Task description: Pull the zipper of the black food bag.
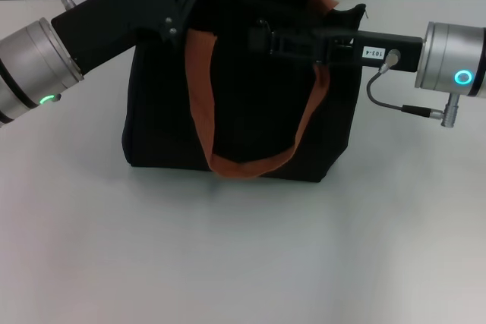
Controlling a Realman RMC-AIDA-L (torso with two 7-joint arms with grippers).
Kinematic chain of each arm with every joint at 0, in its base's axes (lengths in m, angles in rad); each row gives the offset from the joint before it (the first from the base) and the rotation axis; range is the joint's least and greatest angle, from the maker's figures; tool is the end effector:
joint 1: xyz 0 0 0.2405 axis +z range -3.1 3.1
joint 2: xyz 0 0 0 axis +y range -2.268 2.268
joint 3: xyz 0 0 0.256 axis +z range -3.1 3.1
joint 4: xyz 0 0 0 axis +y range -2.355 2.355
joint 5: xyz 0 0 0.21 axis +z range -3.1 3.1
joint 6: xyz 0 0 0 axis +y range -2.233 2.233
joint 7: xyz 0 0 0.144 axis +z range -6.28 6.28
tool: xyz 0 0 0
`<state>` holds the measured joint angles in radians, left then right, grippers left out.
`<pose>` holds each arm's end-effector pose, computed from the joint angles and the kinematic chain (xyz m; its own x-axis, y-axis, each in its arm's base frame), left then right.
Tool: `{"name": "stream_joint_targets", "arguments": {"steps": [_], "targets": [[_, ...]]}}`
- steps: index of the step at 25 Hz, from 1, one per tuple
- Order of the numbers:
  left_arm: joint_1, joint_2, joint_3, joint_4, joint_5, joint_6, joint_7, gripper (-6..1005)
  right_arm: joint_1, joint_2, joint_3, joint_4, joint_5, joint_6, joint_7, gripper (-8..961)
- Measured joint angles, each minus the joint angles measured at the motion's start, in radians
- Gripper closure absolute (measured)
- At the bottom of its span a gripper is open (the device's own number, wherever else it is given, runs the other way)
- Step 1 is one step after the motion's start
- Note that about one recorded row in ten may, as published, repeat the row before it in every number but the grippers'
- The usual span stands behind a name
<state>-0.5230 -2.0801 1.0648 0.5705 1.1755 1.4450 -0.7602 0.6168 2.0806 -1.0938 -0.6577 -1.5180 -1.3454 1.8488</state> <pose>-0.1964 0.3581 0.0076 0.6618 -0.3049 0.6849 0.1852 -0.8188 -0.5434 0.1778 0.3726 -0.0228 0.5014 -0.5844 -0.6381 -0.6614 -0.7343 0.1528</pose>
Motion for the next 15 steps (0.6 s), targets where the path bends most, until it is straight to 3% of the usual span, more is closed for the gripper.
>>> {"name": "stream_joint_targets", "arguments": {"steps": [15], "targets": [[-0.003,0.000,0.000,-0.011,-0.021,0.001,0.011,991,0.009,-0.001,0.002,0.002,0.004,0.017,0.036,322]]}}
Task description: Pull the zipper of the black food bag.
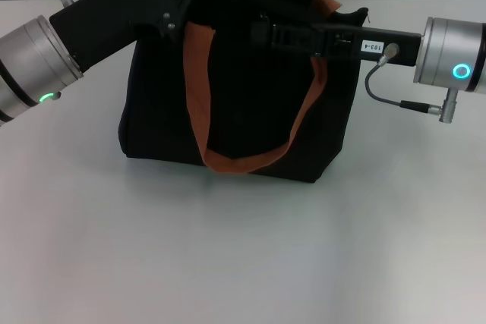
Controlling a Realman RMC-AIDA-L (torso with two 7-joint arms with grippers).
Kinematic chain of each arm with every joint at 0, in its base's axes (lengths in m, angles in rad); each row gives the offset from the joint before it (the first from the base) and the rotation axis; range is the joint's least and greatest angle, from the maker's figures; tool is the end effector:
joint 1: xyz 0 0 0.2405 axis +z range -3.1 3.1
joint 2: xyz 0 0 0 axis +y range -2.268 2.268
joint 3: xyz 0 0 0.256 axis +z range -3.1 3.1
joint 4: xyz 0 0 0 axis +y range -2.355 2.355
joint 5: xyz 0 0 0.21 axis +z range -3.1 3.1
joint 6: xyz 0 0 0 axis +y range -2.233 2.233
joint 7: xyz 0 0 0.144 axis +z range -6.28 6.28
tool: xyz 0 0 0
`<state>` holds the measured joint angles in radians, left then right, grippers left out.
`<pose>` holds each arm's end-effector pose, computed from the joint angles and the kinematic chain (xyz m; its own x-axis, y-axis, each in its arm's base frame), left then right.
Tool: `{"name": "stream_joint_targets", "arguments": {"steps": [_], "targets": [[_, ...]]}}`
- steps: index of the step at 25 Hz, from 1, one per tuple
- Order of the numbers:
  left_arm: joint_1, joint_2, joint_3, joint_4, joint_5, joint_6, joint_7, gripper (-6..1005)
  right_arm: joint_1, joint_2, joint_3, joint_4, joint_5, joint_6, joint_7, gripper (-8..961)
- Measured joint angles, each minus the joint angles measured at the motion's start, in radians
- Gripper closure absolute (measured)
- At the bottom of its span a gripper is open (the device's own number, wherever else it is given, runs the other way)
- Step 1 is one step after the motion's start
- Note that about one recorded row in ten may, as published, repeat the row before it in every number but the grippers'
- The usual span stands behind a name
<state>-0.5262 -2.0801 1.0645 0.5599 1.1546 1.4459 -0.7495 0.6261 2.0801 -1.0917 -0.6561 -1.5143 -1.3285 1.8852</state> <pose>-0.1960 0.3591 0.0087 0.6524 -0.3112 0.6910 0.1958 -0.8116 -0.5504 0.1756 0.3766 -0.0220 0.4753 -0.6044 -0.6393 -0.6827 -0.7117 0.1653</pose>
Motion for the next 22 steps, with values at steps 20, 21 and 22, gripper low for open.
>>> {"name": "stream_joint_targets", "arguments": {"steps": [20,21,22], "targets": [[0.001,0.000,0.026,0.000,-0.022,0.014,0.013,990,0.021,-0.001,-0.008,0.023,-0.004,0.022,0.020,795],[0.001,0.000,0.026,0.000,-0.023,0.014,0.013,990,0.020,-0.001,-0.007,0.022,-0.004,0.021,0.020,800],[0.002,0.000,0.026,0.000,-0.024,0.014,0.013,990,0.019,-0.001,-0.007,0.022,-0.005,0.021,0.020,804]]}}
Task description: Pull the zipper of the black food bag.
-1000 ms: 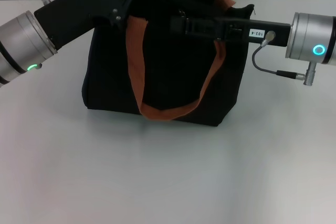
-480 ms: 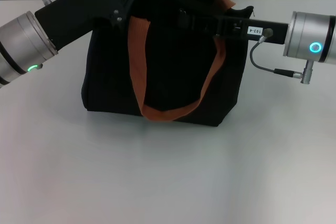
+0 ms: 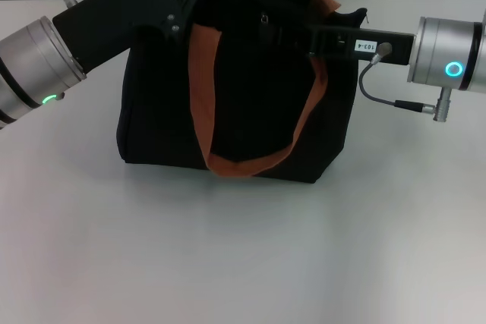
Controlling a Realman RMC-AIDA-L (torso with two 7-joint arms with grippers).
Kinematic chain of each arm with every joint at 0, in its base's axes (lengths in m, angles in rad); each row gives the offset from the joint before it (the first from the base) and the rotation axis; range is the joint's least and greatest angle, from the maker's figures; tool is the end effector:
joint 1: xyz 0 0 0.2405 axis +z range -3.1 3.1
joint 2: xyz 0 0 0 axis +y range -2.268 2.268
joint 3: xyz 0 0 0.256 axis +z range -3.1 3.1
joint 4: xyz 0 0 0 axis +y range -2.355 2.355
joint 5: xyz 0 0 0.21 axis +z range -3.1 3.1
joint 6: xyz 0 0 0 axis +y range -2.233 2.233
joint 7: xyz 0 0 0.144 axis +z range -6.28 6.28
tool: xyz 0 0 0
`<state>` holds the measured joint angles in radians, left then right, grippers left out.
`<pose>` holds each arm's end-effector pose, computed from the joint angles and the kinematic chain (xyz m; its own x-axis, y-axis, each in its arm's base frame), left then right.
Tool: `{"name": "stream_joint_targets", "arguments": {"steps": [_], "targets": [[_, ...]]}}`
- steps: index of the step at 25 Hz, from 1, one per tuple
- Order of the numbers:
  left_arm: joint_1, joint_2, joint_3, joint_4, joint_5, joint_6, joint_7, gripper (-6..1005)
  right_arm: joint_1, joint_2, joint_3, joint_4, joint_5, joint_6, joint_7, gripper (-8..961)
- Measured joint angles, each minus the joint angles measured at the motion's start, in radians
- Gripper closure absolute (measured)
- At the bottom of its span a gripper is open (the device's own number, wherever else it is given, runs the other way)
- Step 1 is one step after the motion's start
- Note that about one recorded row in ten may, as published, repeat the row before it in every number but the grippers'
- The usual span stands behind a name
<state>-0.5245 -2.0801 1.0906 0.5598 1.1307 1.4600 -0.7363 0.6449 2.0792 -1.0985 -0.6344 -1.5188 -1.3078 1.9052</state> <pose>-0.1925 0.3563 0.0071 0.6392 -0.3258 0.6966 0.1798 -0.8174 -0.5473 0.1741 0.3799 -0.0265 0.4653 -0.6255 -0.6263 -0.6998 -0.6932 0.1725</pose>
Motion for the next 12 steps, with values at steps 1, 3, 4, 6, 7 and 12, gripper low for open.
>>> {"name": "stream_joint_targets", "arguments": {"steps": [1,3,4,6,7,12], "targets": [[0.000,0.000,0.000,0.000,0.000,0.000,0.000,990,-0.002,0.000,0.002,-0.001,0.000,0.000,0.001,878],[0.001,0.000,0.000,0.000,-0.001,0.000,0.000,990,-0.003,0.000,0.004,-0.001,0.000,0.001,0.004,953],[0.002,0.000,0.000,0.000,-0.001,0.001,0.000,990,-0.004,0.000,0.005,0.000,0.000,0.002,0.004,953],[0.003,0.000,0.000,0.000,-0.002,0.001,0.000,990,-0.003,-0.001,0.005,0.001,0.000,0.003,0.009,954],[0.004,0.000,0.000,0.000,-0.002,0.001,0.000,990,-0.002,-0.002,0.003,0.001,-0.001,0.004,0.015,955],[0.010,0.000,0.000,-0.010,-0.010,0.001,0.014,990,-0.002,-0.003,0.005,-0.004,-0.006,0.005,0.035,955]]}}
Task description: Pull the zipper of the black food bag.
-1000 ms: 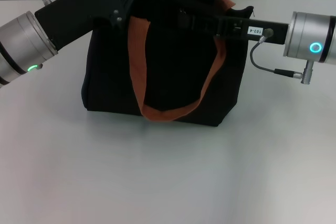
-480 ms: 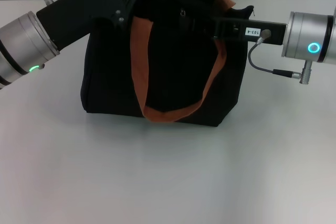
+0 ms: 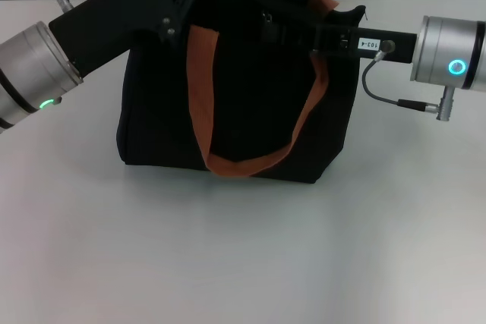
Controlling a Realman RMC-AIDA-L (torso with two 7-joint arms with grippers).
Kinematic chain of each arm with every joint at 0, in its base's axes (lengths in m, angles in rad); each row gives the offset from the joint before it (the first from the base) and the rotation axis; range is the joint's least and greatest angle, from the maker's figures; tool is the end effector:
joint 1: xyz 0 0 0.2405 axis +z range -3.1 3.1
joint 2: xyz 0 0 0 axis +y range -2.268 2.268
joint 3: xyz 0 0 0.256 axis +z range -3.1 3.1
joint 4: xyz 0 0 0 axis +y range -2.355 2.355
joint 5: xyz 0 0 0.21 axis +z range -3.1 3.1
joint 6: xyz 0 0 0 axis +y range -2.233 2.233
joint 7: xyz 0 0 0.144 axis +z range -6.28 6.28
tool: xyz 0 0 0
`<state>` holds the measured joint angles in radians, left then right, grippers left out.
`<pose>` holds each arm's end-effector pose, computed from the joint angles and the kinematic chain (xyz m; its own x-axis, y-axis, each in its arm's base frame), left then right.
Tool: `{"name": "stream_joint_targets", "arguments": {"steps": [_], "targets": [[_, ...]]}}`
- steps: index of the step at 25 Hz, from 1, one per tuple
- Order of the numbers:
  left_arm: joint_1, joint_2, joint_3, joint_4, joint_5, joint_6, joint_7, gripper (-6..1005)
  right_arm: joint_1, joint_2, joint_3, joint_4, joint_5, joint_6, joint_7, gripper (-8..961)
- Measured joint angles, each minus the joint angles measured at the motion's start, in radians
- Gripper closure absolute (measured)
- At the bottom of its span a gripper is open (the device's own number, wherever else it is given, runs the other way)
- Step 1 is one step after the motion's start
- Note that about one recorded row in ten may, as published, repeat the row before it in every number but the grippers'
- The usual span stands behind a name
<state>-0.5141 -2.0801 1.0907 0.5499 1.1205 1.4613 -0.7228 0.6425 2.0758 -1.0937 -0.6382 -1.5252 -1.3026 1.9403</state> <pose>-0.1973 0.3541 0.0069 0.6404 -0.3239 0.6964 0.1925 -0.8101 -0.5537 0.1763 0.3812 -0.0243 0.4430 -0.6457 -0.6219 -0.7200 -0.6696 0.1823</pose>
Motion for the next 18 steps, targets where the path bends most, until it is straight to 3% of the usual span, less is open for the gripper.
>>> {"name": "stream_joint_targets", "arguments": {"steps": [18], "targets": [[0.016,0.000,-0.024,-0.027,-0.073,-0.007,0.040,990,-0.046,-0.007,0.026,-0.006,0.001,0.025,0.024,956]]}}
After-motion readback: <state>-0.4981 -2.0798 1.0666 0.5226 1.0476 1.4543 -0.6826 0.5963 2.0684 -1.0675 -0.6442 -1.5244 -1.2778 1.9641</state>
